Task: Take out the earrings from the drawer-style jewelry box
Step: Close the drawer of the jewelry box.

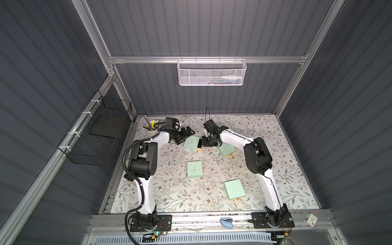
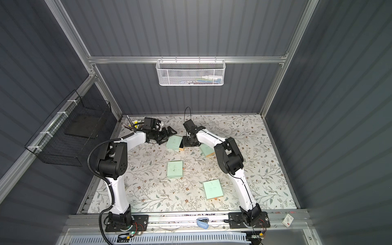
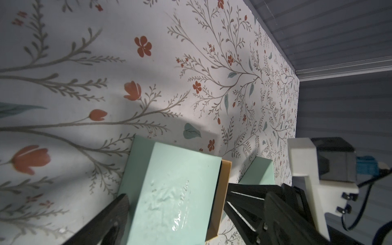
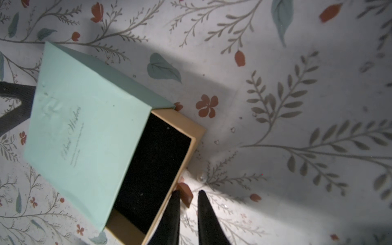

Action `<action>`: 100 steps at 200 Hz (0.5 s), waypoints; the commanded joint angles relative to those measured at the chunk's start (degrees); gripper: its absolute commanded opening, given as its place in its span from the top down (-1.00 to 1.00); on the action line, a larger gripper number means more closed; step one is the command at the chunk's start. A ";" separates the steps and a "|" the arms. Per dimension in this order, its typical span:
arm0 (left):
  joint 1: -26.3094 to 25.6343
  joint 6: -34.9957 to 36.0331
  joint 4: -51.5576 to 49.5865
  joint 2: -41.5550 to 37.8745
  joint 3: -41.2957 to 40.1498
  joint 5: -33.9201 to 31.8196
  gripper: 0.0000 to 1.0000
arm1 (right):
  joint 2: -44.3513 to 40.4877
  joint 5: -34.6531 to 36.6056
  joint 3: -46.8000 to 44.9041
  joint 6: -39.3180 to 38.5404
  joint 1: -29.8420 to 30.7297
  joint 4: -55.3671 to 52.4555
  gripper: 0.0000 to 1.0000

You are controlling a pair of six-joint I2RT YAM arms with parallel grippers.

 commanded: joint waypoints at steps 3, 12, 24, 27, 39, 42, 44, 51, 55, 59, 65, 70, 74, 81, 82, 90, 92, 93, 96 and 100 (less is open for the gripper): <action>0.25 -0.24 0.56 1.01 0.52 1.41 -1.00 | 1.21 -1.02 2.66 0.64 0.04 -1.25 0.62; 0.25 -0.22 0.56 0.88 0.40 1.21 -1.00 | 1.48 -0.96 3.18 0.64 0.06 -1.34 0.62; 0.25 -0.23 0.48 0.72 0.36 1.10 -1.00 | 1.84 -1.22 4.09 0.64 0.07 -1.58 0.62; 0.26 -0.22 0.47 0.72 0.42 1.16 -0.99 | 1.96 -1.20 4.28 0.64 0.16 -1.72 0.62; 0.25 -0.30 0.50 0.77 0.53 1.38 -1.00 | 2.52 -1.44 5.37 0.55 0.17 -2.10 0.62; 0.25 -0.31 0.47 0.78 0.53 1.40 -1.00 | 2.67 -1.40 5.66 0.48 0.24 -2.20 0.62; 0.25 -0.31 0.47 0.80 0.58 1.41 -0.99 | 2.75 -1.49 5.83 0.47 0.30 -2.25 0.61; 0.25 -0.38 0.47 0.81 0.57 1.48 -1.00 | 3.20 -1.55 6.36 0.42 0.37 -2.51 0.61; 0.25 -0.41 0.47 0.83 0.57 1.54 -1.00 | 3.50 -1.59 6.80 0.47 0.46 -2.67 0.61; 0.21 -0.46 0.47 0.89 0.62 1.49 -1.00 | 3.71 -1.63 7.17 0.47 0.51 -2.82 0.61; 0.25 -0.40 0.50 0.90 0.71 1.62 -0.99 | 4.18 -1.90 7.70 0.42 0.51 -2.99 0.61; 0.25 -0.48 0.55 0.96 0.69 1.61 -1.00 | 4.49 -1.98 8.04 0.47 0.51 -3.16 0.62; 0.25 -0.55 0.49 0.97 0.61 1.64 -1.00 | 4.75 -2.04 8.36 0.47 0.56 -3.24 0.62; 0.25 -0.53 0.53 1.03 0.62 1.65 -1.00 | 5.20 -2.18 8.93 0.47 0.58 -3.48 0.62; 0.25 -0.55 0.50 1.01 0.58 1.64 -1.00 | 5.23 -2.21 9.02 0.47 0.59 -3.53 0.62; 0.25 -0.62 0.47 0.92 0.54 1.62 -1.00 | 5.64 -2.25 9.60 0.38 0.70 -3.91 0.63; 0.25 -0.58 0.51 0.93 0.51 1.62 -0.99 | 5.69 -2.12 9.76 0.34 0.68 -4.13 0.63; 0.25 -0.58 0.49 0.91 0.52 1.62 -0.99 | 5.70 -2.10 9.83 0.36 0.69 -4.21 0.64; 0.27 -0.59 0.47 0.91 0.53 1.55 -1.00 | 5.66 -2.09 9.97 0.38 0.65 -4.41 0.64; 0.25 -0.62 0.39 0.91 0.53 1.49 -1.00 | 5.39 -1.78 9.86 0.36 0.68 -4.36 0.65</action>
